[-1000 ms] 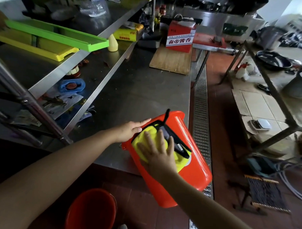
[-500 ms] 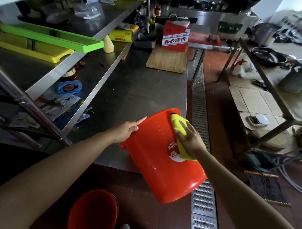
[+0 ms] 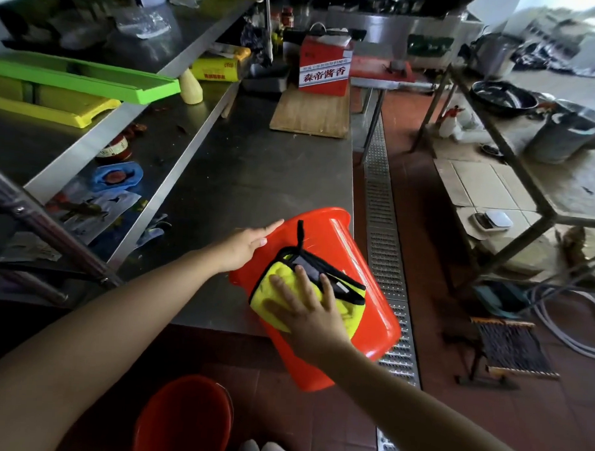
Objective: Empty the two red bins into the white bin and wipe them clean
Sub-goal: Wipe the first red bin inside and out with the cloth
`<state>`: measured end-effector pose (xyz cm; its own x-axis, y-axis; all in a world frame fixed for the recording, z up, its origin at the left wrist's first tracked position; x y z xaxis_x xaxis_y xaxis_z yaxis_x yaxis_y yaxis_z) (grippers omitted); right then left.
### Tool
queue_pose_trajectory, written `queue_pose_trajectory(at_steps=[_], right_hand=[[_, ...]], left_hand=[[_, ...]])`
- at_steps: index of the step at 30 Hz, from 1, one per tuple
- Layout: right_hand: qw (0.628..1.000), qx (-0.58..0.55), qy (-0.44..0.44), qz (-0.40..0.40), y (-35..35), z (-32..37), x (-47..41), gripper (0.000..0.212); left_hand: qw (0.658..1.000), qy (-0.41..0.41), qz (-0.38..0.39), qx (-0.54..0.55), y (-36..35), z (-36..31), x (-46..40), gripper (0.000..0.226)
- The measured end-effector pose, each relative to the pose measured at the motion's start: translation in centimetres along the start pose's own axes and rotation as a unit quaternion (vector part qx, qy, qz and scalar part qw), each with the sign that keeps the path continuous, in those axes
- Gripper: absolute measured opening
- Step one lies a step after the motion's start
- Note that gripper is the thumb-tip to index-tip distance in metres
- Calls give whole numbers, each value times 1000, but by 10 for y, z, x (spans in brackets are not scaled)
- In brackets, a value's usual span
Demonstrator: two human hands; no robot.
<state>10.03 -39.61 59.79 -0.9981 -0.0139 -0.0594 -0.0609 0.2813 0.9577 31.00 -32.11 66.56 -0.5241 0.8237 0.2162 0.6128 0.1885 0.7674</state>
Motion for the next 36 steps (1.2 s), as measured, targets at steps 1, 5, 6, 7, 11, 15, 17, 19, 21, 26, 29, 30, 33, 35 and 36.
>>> queue_pose_trajectory(at_steps=[1, 5, 6, 7, 11, 15, 17, 19, 21, 26, 29, 30, 33, 35, 36], right_hand=[[999, -22, -22, -11, 1, -7, 0, 66], [979, -130, -154, -20, 0, -56, 8, 63], [966, -168, -198, -12, -4, -72, 12, 62], [947, -213, -240, -1, -8, -87, 15, 62], [856, -391, -336, 35, -20, -127, 30, 66], [903, -305, -301, 31, -13, -104, 33, 60], [950, -205, -234, 16, -7, -68, 31, 61], [974, -129, -185, -2, -2, -31, 31, 65], [987, -75, -143, -10, -3, -4, 33, 68], [998, -50, -44, 3, -5, 0, 40, 71], [983, -130, -128, -19, -3, -37, 49, 68], [972, -158, -173, -20, -5, -50, 54, 67], [941, -207, -266, -16, -13, -73, 67, 67], [937, -212, -278, -13, -16, -75, 69, 66], [937, -212, -277, -13, -16, -75, 68, 65]], left_hand=[[1000, -2, 0, -10, 1, 0, 0, 53], [1000, 4, -4, -12, 0, 2, 0, 53], [1000, 8, -4, -15, -2, 2, 0, 52], [1000, 16, -3, -17, -2, 2, 1, 52], [999, 39, -5, -33, -4, 0, 0, 52], [998, 40, -20, -36, -5, -4, -3, 51], [999, 30, -20, -33, -4, -5, -4, 51], [999, 22, -19, -39, -3, -5, -5, 51], [999, 21, -20, -46, -2, -4, -4, 52], [999, 5, -25, -35, -4, -1, -2, 52], [999, 5, -30, -18, -5, 6, 2, 53], [999, 11, -35, -16, -5, 8, 4, 53], [998, 11, -48, -40, -7, 3, 5, 53], [996, -2, -51, -78, -9, -4, 4, 61], [992, -13, -53, -112, -9, -8, 4, 66]])
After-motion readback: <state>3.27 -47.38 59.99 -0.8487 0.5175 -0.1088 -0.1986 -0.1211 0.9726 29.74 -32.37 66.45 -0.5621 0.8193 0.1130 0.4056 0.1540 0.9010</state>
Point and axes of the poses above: each hand's wrist, its own x-axis away from the middle knuckle, its own y-axis out of the back of the hand, z = x × y, the point moved 3 cm from there along -x, towards the middle knuckle, and after that the axes turned 4 degrees about x, right-handed, at the moved point
